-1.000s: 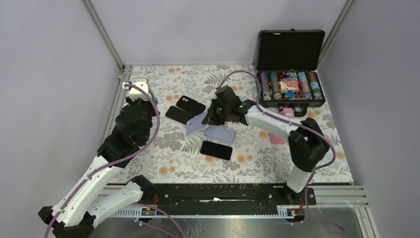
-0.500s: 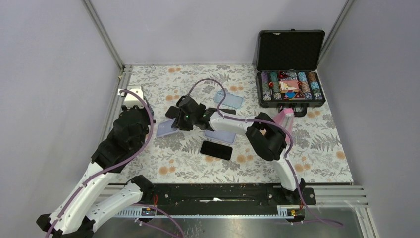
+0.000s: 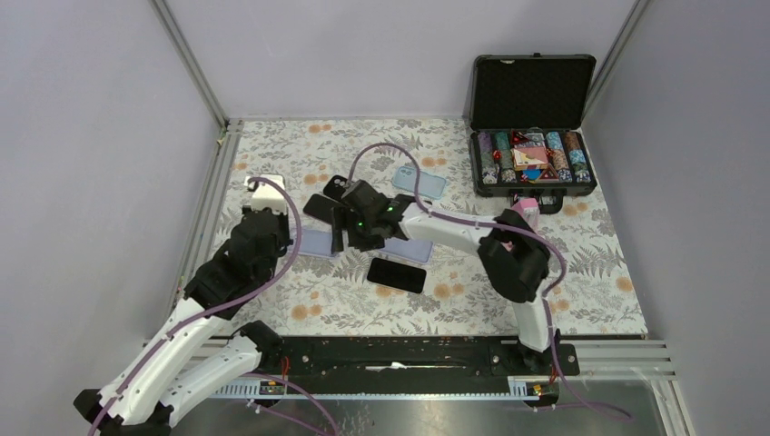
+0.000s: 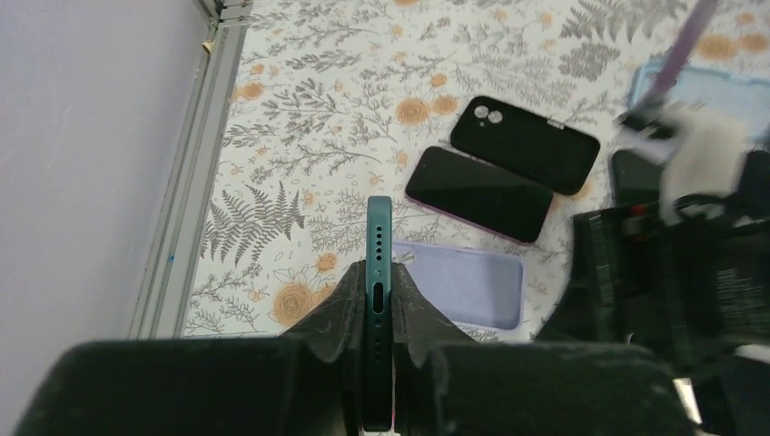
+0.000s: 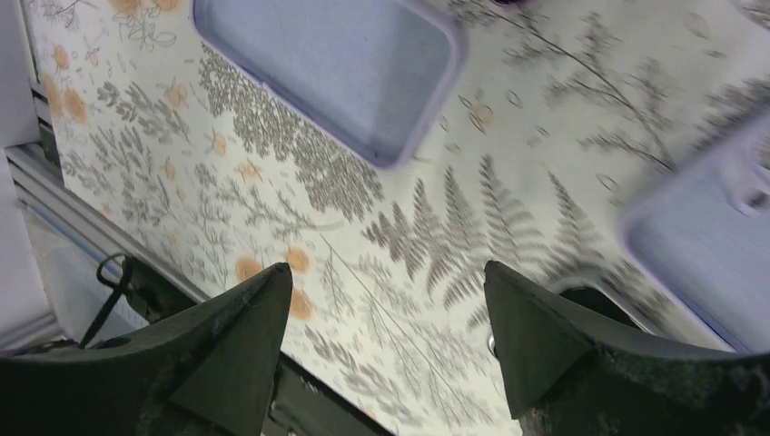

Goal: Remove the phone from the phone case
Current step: Place the phone case at the center of the board, then place the phone at the center of the board.

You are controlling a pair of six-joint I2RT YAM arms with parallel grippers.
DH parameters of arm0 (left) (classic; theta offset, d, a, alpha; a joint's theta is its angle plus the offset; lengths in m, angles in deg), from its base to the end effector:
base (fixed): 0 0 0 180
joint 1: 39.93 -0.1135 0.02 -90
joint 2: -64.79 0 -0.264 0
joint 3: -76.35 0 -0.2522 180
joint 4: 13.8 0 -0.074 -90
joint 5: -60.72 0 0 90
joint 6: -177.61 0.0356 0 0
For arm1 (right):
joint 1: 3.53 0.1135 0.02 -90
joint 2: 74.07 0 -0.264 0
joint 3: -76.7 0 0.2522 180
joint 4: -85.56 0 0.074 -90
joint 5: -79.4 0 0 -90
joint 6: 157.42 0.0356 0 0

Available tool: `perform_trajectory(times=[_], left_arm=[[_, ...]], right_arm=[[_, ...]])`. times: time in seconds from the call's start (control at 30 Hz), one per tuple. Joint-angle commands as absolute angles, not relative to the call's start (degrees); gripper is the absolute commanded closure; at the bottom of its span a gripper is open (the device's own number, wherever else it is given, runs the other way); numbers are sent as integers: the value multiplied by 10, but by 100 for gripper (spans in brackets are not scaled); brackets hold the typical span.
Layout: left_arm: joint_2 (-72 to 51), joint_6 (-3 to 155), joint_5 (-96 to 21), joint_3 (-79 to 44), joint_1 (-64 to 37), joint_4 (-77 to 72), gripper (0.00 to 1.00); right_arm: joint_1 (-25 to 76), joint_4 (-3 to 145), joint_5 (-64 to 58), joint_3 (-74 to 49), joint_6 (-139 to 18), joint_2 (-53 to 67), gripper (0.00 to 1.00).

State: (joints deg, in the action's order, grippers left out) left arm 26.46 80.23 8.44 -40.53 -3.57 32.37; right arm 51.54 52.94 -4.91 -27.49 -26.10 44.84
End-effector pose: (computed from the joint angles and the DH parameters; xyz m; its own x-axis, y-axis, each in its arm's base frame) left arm 0.1232 -0.0637 0.3457 -0.2925 0.0891 -0.9521 -0.0276 0.9944 0.1016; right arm 0.2638 0.3838 0.2000 -0.8803 -0.1130 -0.4608 -0.3636 0.7846 0.5022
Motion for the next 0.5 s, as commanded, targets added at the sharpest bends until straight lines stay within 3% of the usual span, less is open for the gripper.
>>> perform_trajectory(times=[0.0,0.23,0.47], left_arm=[[256,865,57,-425,-39,258,100],[189,1006,-1,-461,-39,263,100],[153,1026,-11,-535,-37,246,100]], right_arm=[[479,527,-37,-210,-310,324,16],[378,574,-19,-68,-275,165,17],[325,574,6,-23,-273,123,20]])
